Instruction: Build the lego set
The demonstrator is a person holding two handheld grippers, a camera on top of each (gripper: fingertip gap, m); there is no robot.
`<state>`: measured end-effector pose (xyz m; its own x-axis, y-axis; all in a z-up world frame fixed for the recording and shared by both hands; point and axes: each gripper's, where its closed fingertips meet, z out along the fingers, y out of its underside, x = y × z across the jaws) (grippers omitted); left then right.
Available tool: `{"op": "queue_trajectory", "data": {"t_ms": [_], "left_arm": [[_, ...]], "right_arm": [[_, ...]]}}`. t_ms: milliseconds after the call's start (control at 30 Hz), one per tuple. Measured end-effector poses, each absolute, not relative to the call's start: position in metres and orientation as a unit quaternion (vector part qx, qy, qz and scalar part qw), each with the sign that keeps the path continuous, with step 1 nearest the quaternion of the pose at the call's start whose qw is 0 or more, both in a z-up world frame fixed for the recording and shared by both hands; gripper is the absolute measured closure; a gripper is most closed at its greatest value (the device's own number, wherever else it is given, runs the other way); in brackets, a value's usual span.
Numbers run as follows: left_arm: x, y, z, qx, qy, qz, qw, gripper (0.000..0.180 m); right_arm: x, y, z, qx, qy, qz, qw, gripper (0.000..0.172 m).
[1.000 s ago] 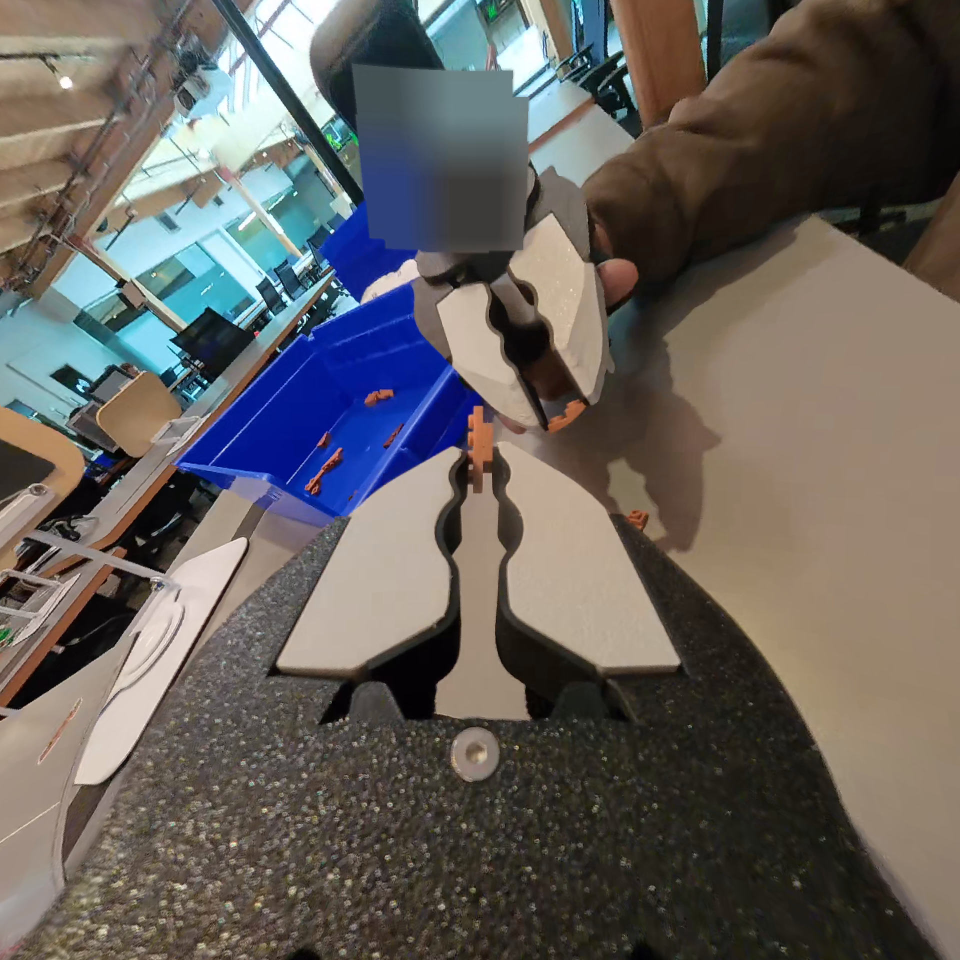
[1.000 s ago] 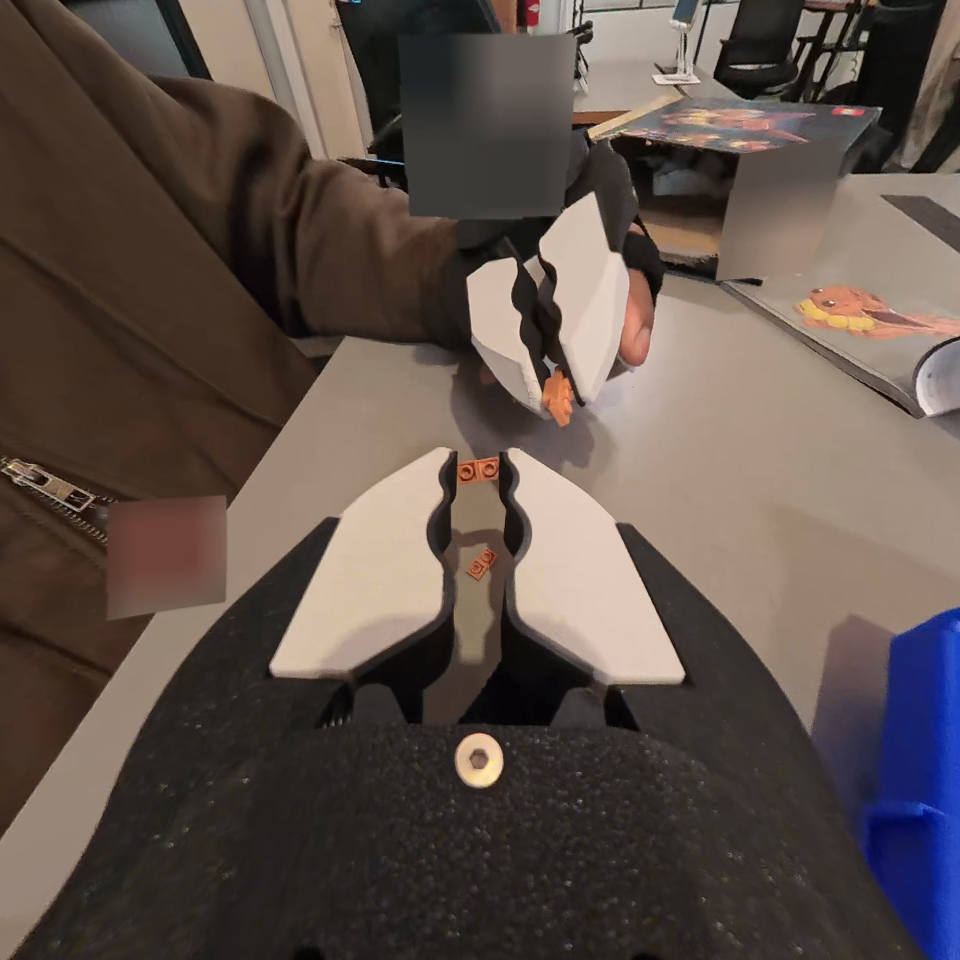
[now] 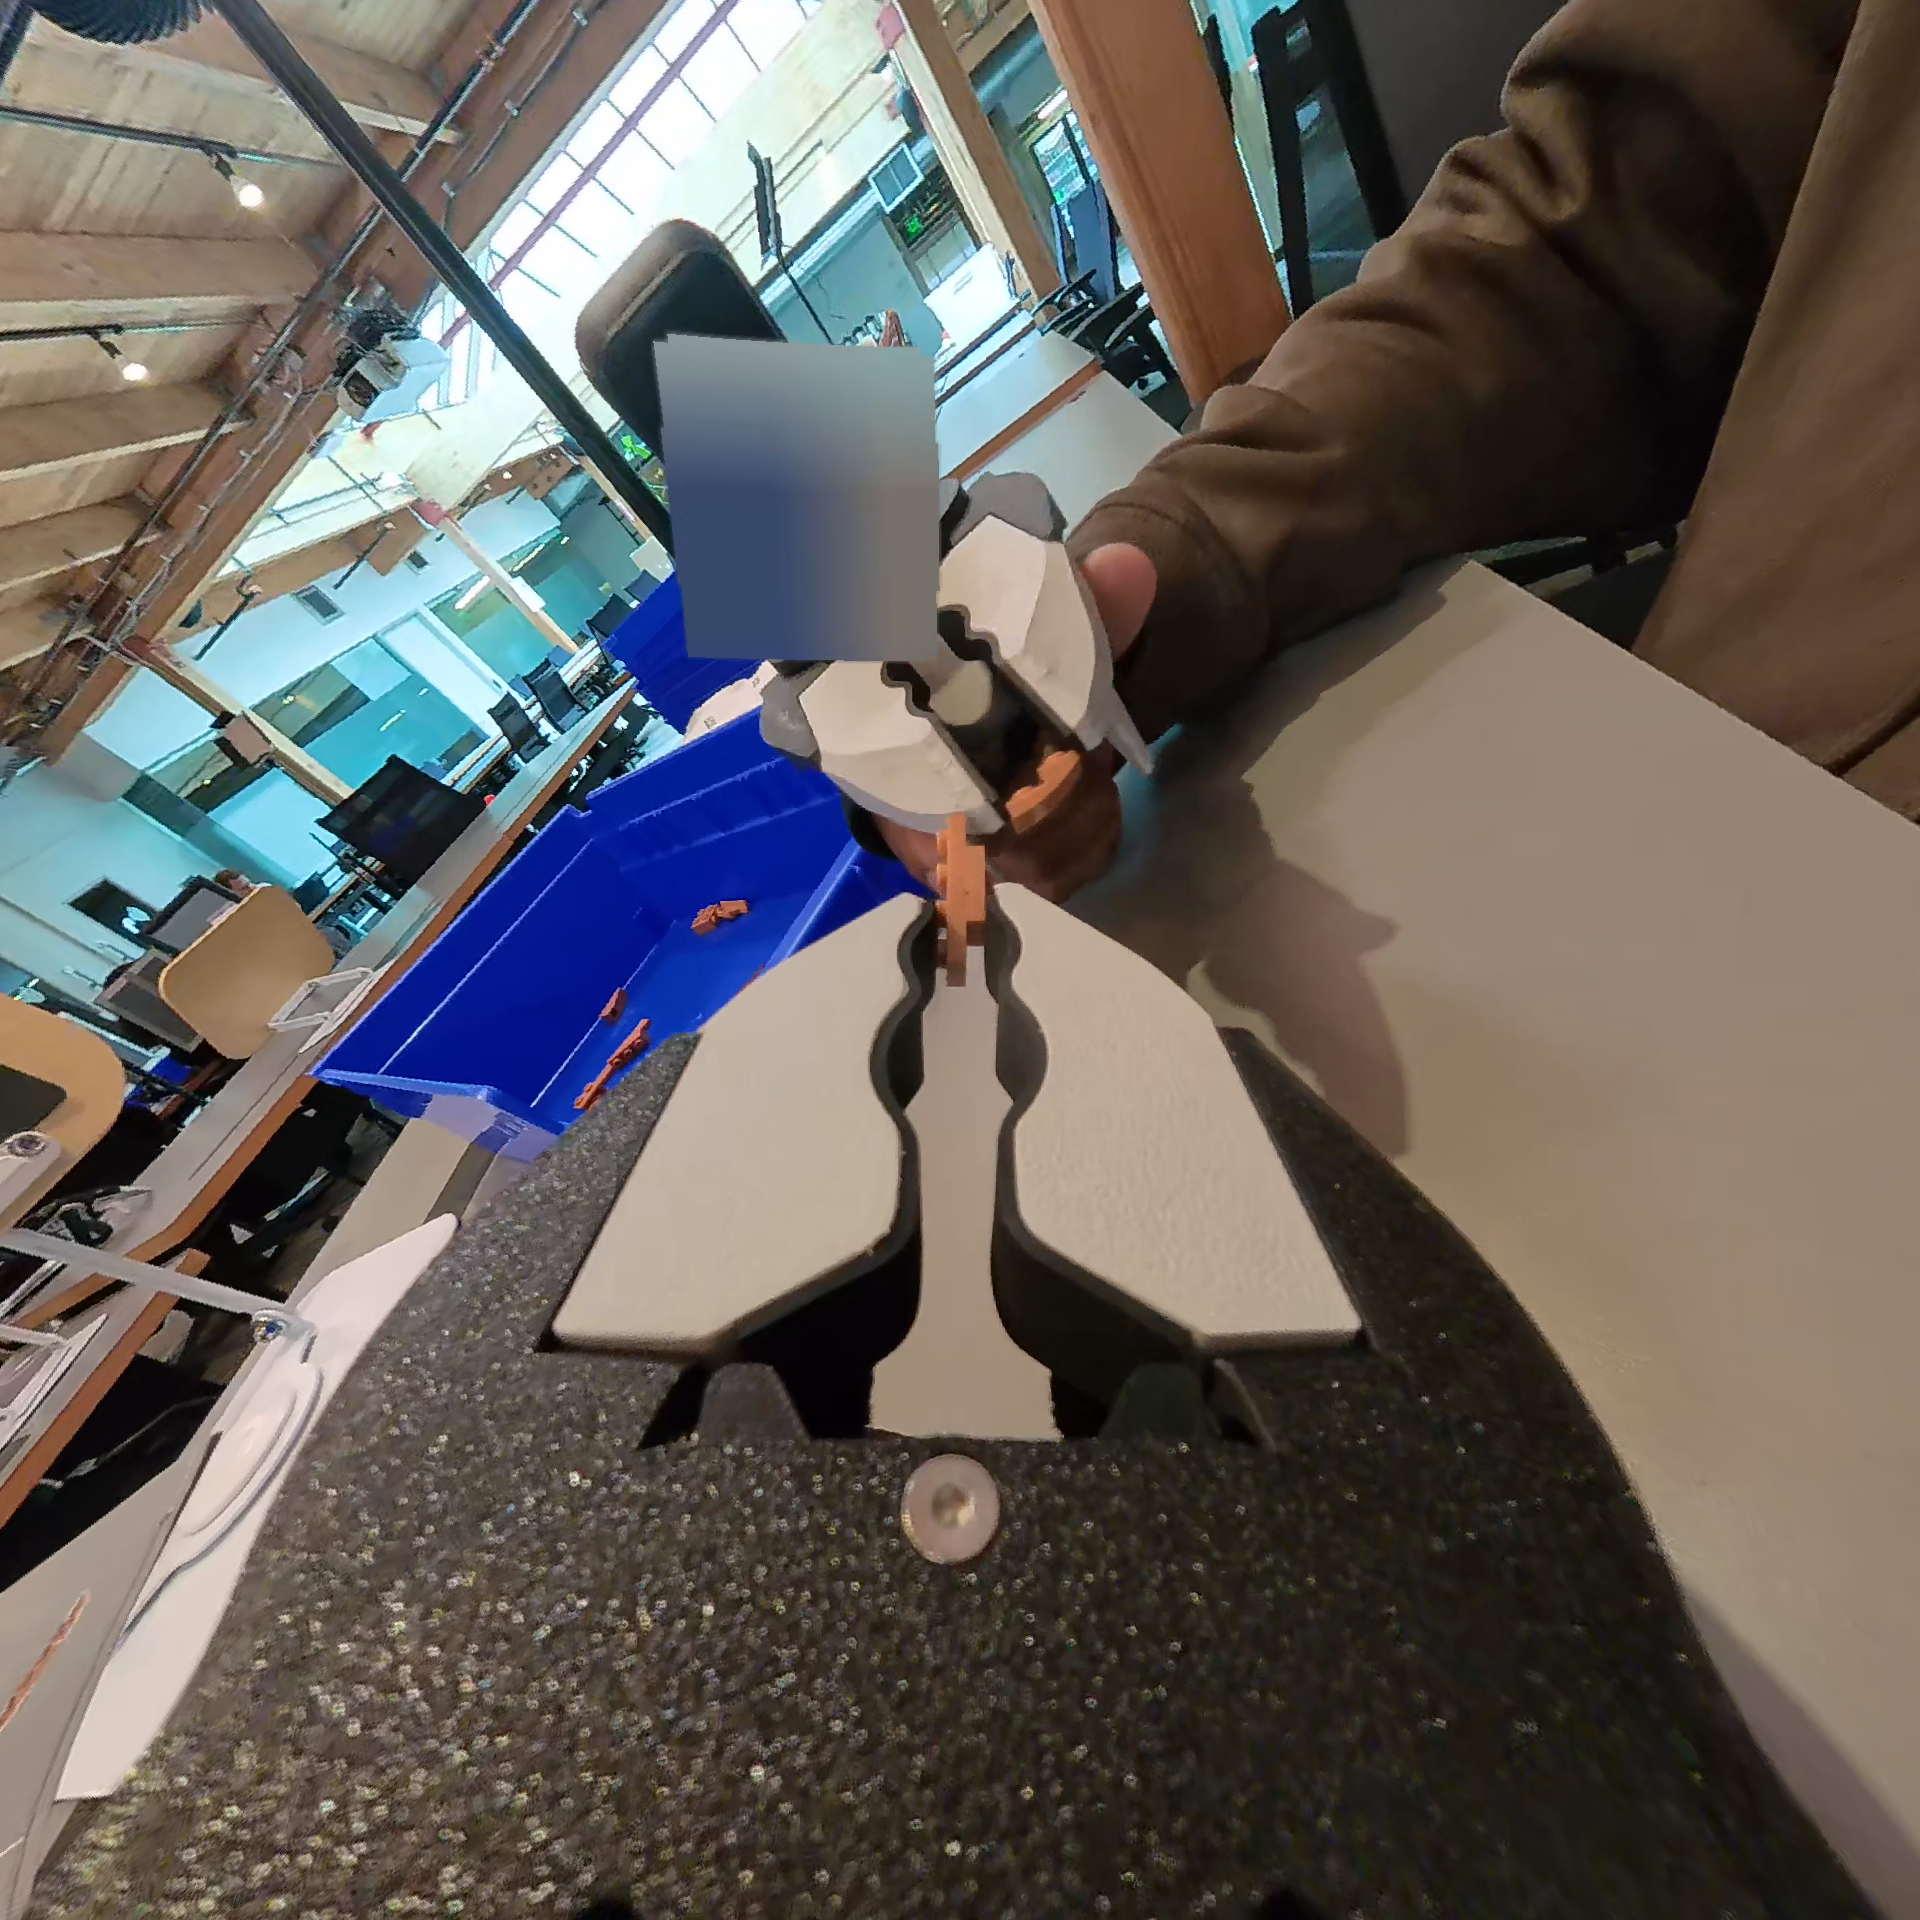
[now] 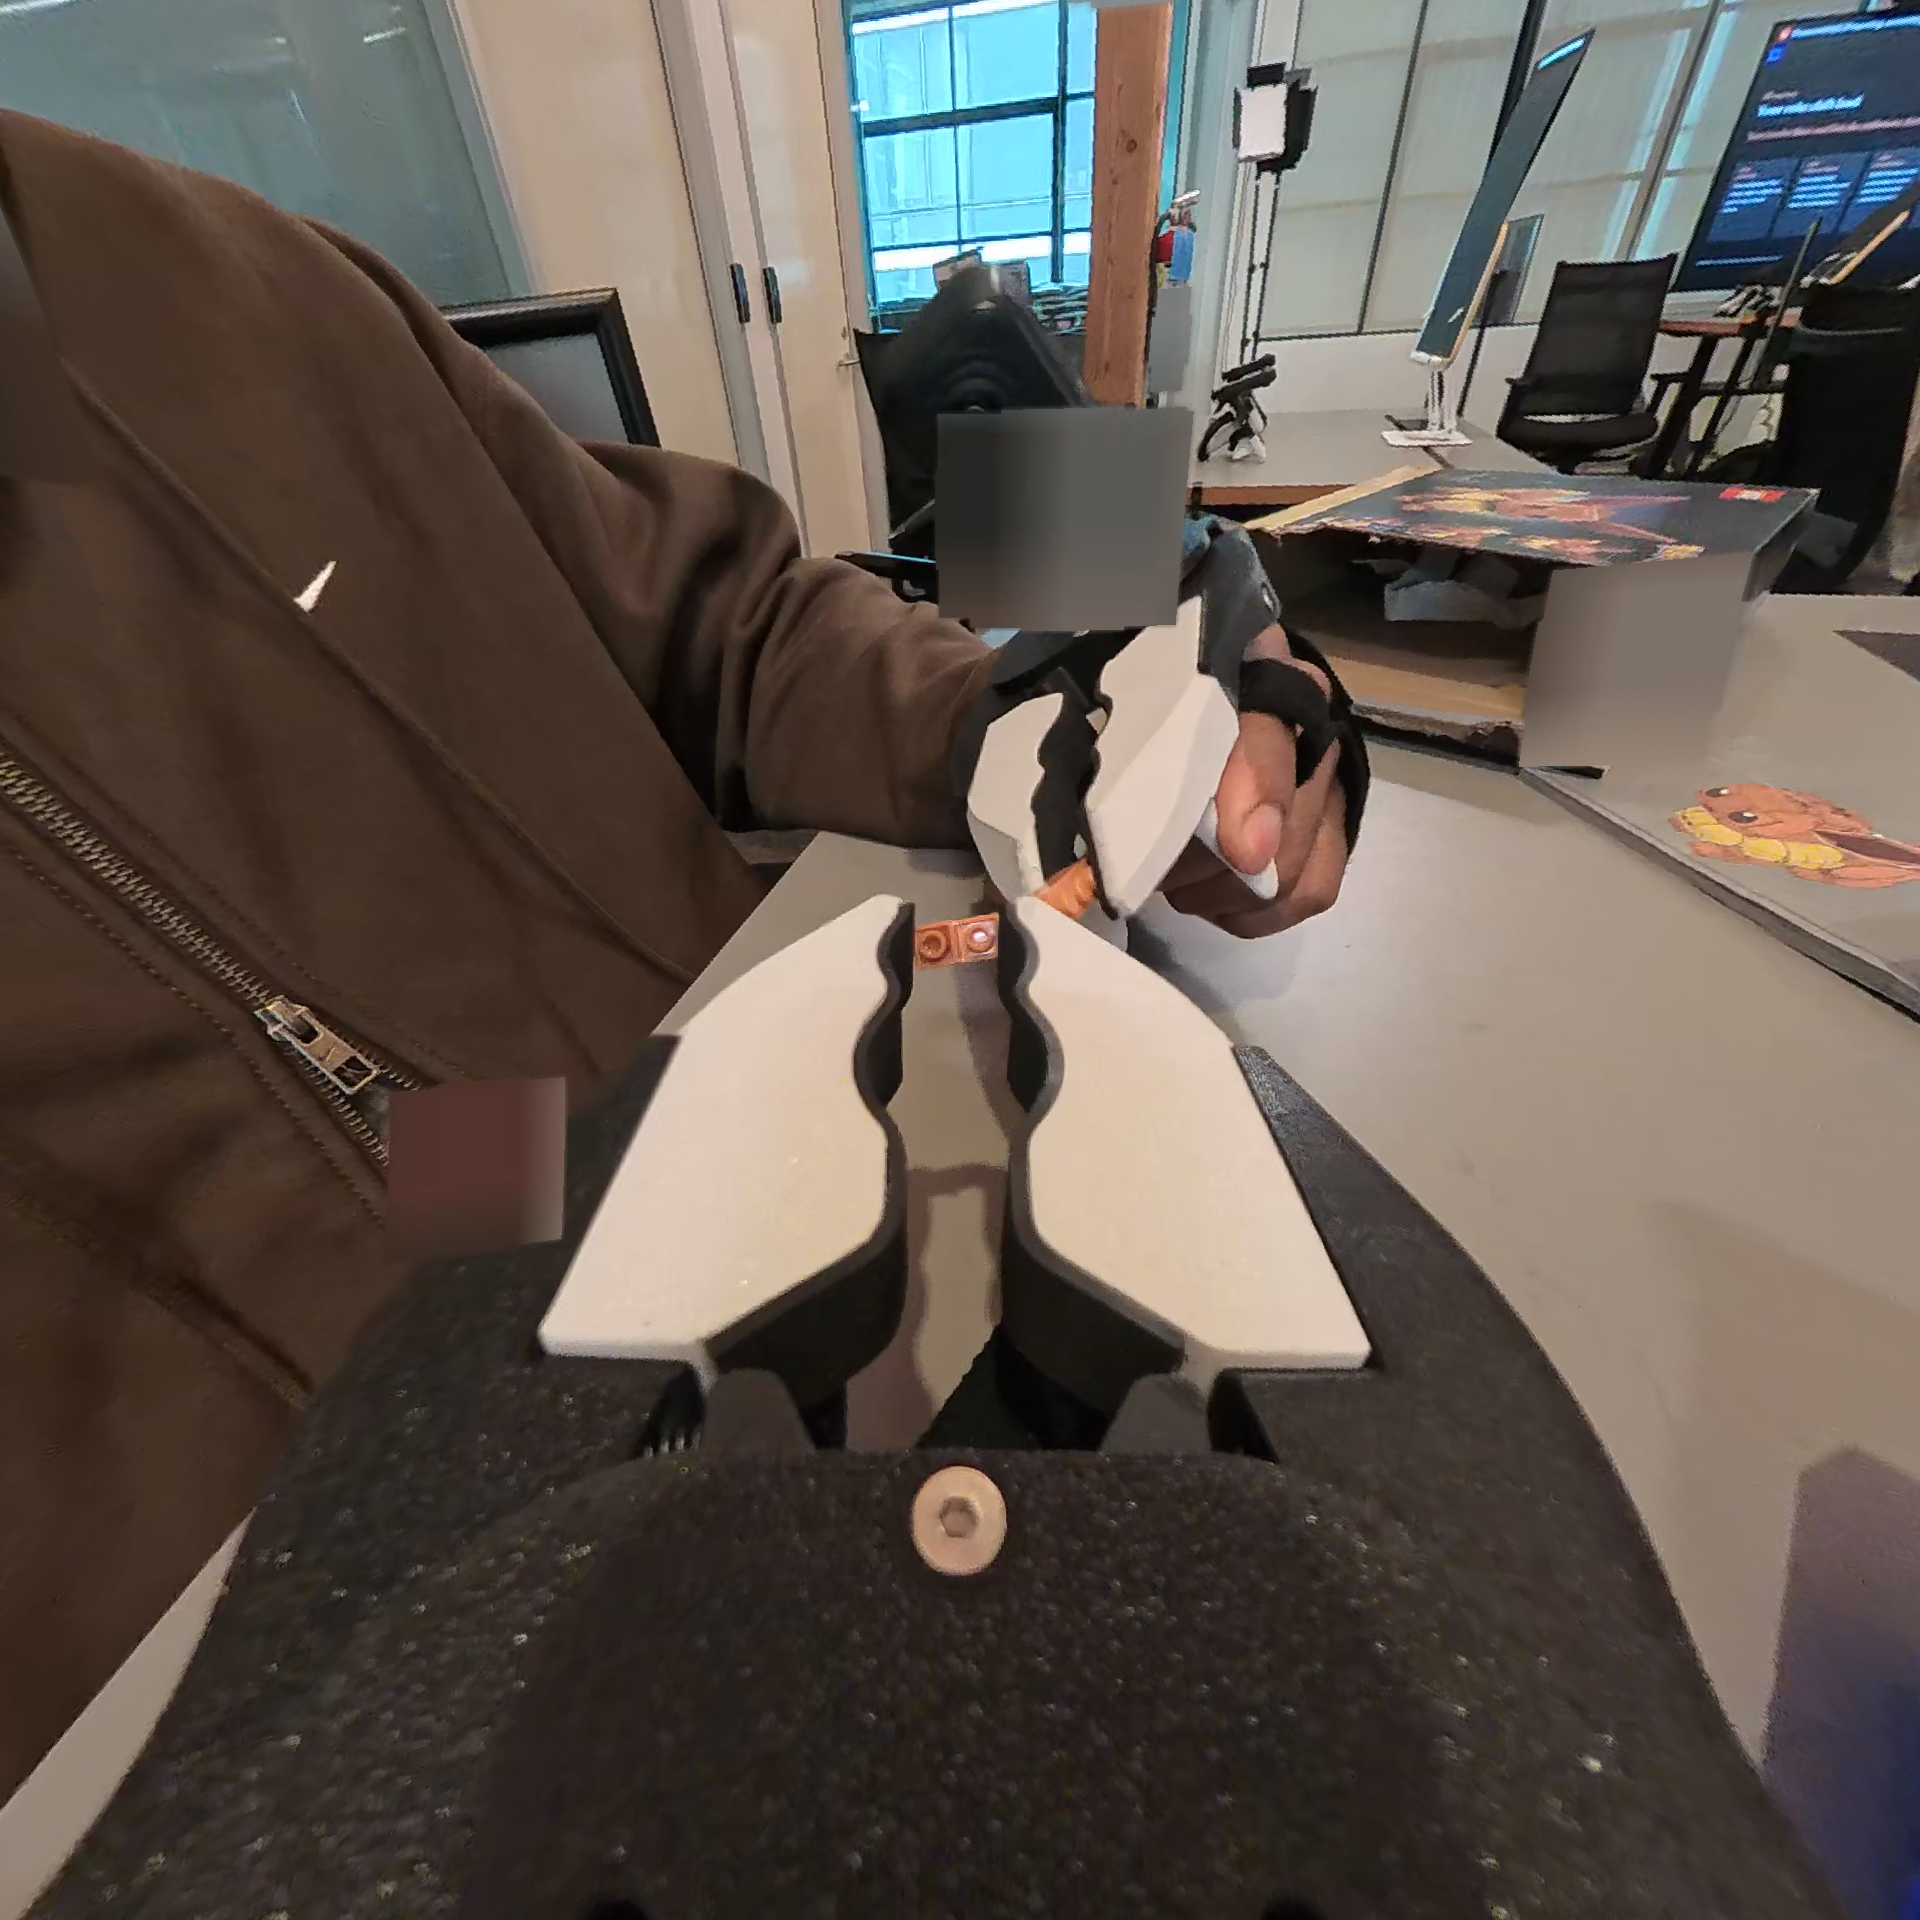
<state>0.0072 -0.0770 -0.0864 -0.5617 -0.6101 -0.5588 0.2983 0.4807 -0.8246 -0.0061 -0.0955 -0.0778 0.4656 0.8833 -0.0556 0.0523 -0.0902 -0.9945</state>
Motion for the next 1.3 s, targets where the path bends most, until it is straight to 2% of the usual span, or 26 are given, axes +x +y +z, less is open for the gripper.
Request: {"op": "queue_trajectory", "data": {"t_ms": [167, 333, 533, 633, 833, 967, 1100, 1300], "left_arm": [[0.010, -0.070, -0.084, -0.115, 0.727, -0.483, 0.474, 0.172], [0.017, -0.060, -0.094, -0.134, 0.745, -0.444, 0.480, 0.172], [0.026, -0.049, -0.111, -0.186, 0.767, -0.422, 0.446, 0.172], [0.031, -0.041, -0.122, -0.218, 0.779, -0.405, 0.426, 0.172], [0.034, -0.032, -0.142, -0.259, 0.803, -0.373, 0.386, 0.172], [0.036, -0.024, -0.153, -0.285, 0.814, -0.344, 0.372, 0.172], [0.037, -0.025, -0.157, -0.291, 0.816, -0.338, 0.369, 0.172], [0.038, -0.029, -0.158, -0.285, 0.818, -0.338, 0.367, 0.172]], "right_arm": [[0.007, -0.080, -0.092, -0.686, -0.346, 0.304, 0.563, 0.157], [0.036, -0.058, -0.132, -0.767, -0.366, 0.106, 0.517, 0.157], [0.048, -0.052, -0.171, -0.798, -0.407, -0.012, 0.444, 0.155], [0.052, -0.051, -0.176, -0.795, -0.422, -0.048, 0.432, 0.148], [0.056, -0.054, -0.172, -0.789, -0.425, -0.050, 0.440, 0.144], [0.058, -0.066, -0.181, -0.807, -0.424, -0.005, 0.410, 0.152], [0.050, -0.070, -0.183, -0.824, -0.402, 0.051, 0.396, 0.151], [0.043, -0.065, -0.185, -0.830, -0.400, 0.048, 0.387, 0.154]]}}
